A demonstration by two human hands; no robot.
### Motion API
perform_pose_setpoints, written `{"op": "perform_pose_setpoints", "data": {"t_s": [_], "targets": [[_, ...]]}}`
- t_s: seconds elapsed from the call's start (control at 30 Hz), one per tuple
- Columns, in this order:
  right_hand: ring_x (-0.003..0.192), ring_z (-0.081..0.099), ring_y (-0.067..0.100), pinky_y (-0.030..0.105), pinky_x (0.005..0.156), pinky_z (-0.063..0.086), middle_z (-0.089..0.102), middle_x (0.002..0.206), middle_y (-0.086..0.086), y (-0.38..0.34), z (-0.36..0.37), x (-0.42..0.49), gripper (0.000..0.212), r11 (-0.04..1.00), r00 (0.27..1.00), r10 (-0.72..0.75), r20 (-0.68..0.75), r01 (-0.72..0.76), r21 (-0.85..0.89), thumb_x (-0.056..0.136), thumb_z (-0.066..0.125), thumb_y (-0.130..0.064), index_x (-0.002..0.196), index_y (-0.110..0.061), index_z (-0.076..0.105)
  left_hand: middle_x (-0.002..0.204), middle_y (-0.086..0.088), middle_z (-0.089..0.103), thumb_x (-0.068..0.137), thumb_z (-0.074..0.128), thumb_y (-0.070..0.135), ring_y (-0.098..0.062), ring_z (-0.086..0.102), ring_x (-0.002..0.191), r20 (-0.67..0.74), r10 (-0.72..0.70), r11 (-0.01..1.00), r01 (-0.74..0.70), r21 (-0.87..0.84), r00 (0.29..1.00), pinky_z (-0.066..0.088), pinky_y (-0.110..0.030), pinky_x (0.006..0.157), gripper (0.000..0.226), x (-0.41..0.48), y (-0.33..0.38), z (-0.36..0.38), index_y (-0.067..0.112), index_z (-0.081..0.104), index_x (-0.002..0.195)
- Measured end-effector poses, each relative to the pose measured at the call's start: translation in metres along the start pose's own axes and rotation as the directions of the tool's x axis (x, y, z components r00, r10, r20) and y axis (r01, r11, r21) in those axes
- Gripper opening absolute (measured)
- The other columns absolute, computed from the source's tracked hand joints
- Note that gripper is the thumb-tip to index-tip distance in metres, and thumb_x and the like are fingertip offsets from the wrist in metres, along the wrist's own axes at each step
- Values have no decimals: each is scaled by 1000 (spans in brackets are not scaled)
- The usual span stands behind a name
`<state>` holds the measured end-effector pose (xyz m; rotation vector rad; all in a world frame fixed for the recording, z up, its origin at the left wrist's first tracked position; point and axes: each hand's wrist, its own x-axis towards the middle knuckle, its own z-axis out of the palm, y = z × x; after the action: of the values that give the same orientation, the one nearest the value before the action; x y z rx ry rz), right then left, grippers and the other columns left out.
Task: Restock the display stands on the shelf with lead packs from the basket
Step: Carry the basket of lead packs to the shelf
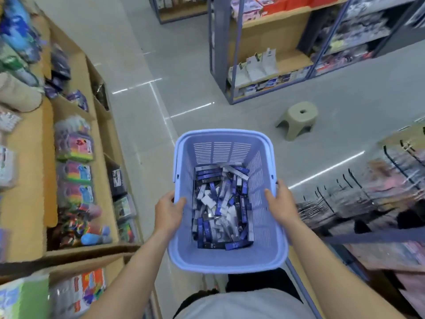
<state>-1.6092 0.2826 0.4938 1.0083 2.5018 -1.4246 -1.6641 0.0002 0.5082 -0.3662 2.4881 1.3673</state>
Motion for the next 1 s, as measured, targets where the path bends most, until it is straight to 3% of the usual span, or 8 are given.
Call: {"op": "perform_pose_setpoints", "data": {"t_s": [0.1,0.17,0.3,0.4,0.53,0.8,0.87,1.0], "targets": [[80,67,28,47,70,59,68,98,6,-34,1,59,22,1000,999,9,-52,-8,29,101,53,-19,122,-12,52,65,2,58,100,59,13,-10,48,50,49,40,999,-41,24,998,32,-11,38,9,76,40,9,14,68,102],[72,66,28,48,65,58,66,89,4,-50,2,102,13,998,996,28,-82,-24,57,101,53,-18,114,-19,51,65,2,60,99,60,12,-9,49,49,83,60,997,-63,37,995,34,-12,39,9,129,65,21,14,69,101],[71,63,25,46,66,56,66,90,7,-71,-1,201,17,992,988,79,-131,-65,104,99,55,-21,115,-16,53,71,-1,66,99,60,14,-11,50,50,147,105,989,-119,91,984,38,-20,44,11,231,123,55,19,68,104],[68,61,22,34,60,49,66,91,8,-93,-13,276,12,986,983,110,-148,-90,138,100,55,-21,111,-18,50,70,-2,66,99,59,13,-15,48,51,168,103,986,-123,111,980,42,-26,47,13,302,173,83,17,69,106],[62,58,22,30,53,43,66,85,9,-133,-36,364,13,978,974,145,-176,-115,173,99,55,-19,111,-13,53,65,0,62,99,58,12,-14,47,49,209,126,976,-159,151,970,40,-22,44,14,386,242,112,12,71,106],[62,55,12,25,52,38,64,88,5,-197,-81,541,17,970,952,172,-254,-119,211,99,55,-12,116,-16,51,65,4,59,101,56,9,-7,41,44,319,181,974,-215,75,930,35,-16,37,18,549,366,191,16,68,112],[64,57,15,26,55,41,67,91,6,-207,-91,588,20,965,941,197,-277,-135,227,99,55,-14,119,-15,52,61,2,54,101,56,8,-3,36,40,351,182,974,-218,66,919,32,-16,37,15,593,393,216,13,69,108],[72,59,22,28,66,44,70,102,12,-232,-122,665,31,951,909,255,-330,-174,256,100,55,-14,130,-9,52,69,-4,61,102,57,14,-12,42,49,427,181,966,-242,93,886,38,-21,44,13,671,458,264,14,70,104]]}}
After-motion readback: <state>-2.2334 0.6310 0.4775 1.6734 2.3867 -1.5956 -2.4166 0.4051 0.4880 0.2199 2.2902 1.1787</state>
